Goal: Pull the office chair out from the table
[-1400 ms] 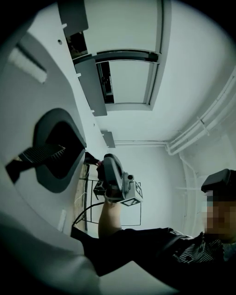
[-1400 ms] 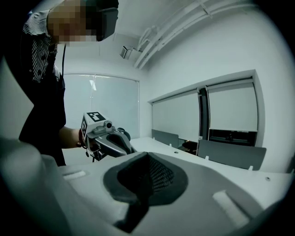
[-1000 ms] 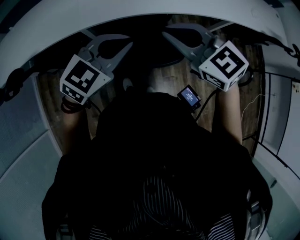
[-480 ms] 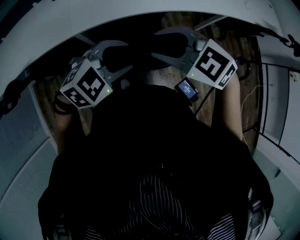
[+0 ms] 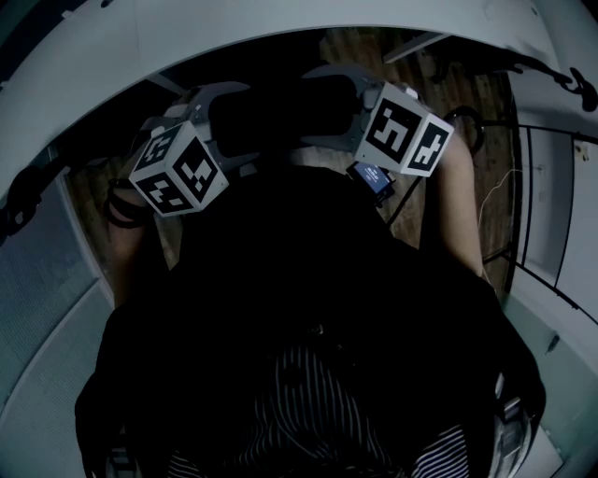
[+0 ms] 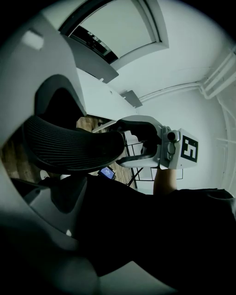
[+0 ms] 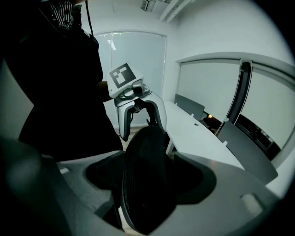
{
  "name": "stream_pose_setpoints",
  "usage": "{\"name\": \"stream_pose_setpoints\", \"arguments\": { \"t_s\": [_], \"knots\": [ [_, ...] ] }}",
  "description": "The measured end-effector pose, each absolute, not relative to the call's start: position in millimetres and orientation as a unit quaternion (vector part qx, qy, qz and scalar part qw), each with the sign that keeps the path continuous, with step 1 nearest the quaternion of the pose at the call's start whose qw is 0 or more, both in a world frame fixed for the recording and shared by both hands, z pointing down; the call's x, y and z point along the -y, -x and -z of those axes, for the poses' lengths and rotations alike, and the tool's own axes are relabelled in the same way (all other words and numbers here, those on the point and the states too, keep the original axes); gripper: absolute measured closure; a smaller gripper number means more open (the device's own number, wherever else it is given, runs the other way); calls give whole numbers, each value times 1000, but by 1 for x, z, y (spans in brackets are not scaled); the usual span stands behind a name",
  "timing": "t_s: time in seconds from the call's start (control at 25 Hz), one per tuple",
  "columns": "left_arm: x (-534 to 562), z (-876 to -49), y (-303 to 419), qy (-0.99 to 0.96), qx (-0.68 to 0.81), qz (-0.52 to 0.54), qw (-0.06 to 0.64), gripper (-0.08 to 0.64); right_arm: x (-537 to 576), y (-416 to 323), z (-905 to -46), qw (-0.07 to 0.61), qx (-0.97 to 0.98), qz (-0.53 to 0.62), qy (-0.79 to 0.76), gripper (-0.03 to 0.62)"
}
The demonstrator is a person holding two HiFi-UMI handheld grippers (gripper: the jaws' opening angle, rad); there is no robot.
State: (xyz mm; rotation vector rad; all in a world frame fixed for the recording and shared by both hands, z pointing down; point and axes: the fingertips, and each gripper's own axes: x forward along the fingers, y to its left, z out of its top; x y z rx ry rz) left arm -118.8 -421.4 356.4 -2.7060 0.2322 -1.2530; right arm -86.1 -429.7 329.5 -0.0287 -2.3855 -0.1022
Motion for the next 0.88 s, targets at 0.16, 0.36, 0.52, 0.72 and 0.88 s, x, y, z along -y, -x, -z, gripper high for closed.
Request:
{"name": "stream_pose_setpoints", "arguments": {
  "t_s": [0.16, 0.36, 0.52, 0.72, 0.88],
  "knots": [
    [422, -372, 129, 888, -69, 449, 75, 141, 428, 89, -345, 397, 916, 42, 28, 244],
    [432, -391, 136, 860, -71, 498, 81, 104, 432, 83, -365, 424, 904, 38, 43, 227],
    [429, -400, 140, 858, -51, 506, 71, 104, 433, 96, -367, 404, 912, 25, 62, 212],
    [437, -409, 134, 866, -58, 492, 65, 72, 443, 98, -383, 435, 898, 27, 57, 196],
    [442, -421, 126, 861, -46, 501, 74, 59, 445, 96, -390, 437, 897, 9, 68, 184]
  ]
}}
